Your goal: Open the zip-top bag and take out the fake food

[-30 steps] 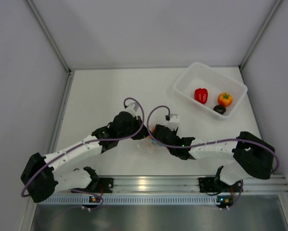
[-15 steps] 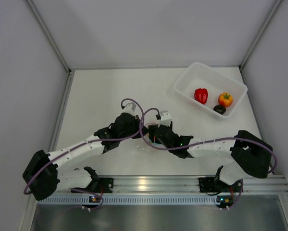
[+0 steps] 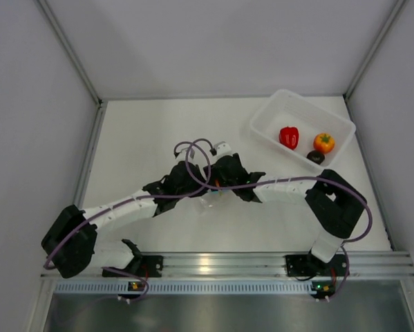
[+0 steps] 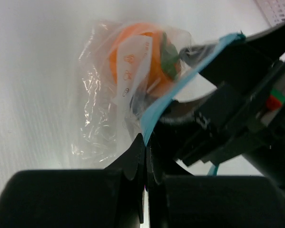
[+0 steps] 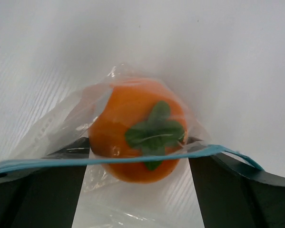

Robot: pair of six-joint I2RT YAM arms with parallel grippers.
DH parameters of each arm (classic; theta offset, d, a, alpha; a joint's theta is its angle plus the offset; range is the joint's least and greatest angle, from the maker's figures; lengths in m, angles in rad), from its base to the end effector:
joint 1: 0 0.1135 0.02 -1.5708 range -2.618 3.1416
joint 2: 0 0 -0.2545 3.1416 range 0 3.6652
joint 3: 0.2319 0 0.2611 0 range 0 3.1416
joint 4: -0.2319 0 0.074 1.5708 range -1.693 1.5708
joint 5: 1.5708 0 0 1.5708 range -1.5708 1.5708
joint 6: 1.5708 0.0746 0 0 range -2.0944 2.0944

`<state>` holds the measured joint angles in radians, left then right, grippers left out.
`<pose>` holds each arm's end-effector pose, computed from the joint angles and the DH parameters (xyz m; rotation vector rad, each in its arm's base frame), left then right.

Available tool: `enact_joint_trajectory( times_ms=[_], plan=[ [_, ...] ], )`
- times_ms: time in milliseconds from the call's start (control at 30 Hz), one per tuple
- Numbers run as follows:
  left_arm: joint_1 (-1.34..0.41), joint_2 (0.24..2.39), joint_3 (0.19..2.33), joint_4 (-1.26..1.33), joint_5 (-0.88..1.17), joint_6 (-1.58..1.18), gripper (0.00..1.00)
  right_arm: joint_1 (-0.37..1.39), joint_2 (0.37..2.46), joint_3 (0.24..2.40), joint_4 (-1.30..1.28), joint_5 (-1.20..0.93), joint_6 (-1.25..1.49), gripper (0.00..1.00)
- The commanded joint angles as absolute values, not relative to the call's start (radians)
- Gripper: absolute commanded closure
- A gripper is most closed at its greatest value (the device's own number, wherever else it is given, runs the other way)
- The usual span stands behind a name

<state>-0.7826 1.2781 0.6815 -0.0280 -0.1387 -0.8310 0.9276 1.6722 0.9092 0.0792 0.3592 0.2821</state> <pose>0.2274 -0.2116 0.1776 -0.1368 2.2877 -0.7365 0.2503 0.2903 0.1436 -0.5198 2.1547 0.2667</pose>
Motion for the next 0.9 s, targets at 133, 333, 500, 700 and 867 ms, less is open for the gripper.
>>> enact_joint_trajectory(
  times_ms=[133, 333, 500, 700, 867],
  plan=[
    [-0.802, 1.289, 0.669, 0.066, -0.041, -0.830, 1.00, 0.859, 1.824, 1.084, 0.106, 0.282, 0.230, 0.15],
    [-0.801, 1.278, 0.650, 0.066, -0.052, -0.824, 1.00, 0.830, 1.890, 1.158, 0.083, 0.244, 0.218, 0.17],
    [-0.793, 1.250, 0.631, 0.066, -0.069, -0.828, 1.00, 0.812, 1.939, 1.196, 0.051, 0.204, 0.215, 0.15],
    [-0.784, 1.232, 0.620, 0.066, -0.086, -0.831, 1.00, 0.796, 1.993, 1.229, 0.044, 0.189, 0.227, 0.11],
    [-0.779, 1.227, 0.614, 0.066, -0.089, -0.831, 1.00, 0.796, 1.971, 1.220, 0.072, 0.193, 0.238, 0.20]
  ],
)
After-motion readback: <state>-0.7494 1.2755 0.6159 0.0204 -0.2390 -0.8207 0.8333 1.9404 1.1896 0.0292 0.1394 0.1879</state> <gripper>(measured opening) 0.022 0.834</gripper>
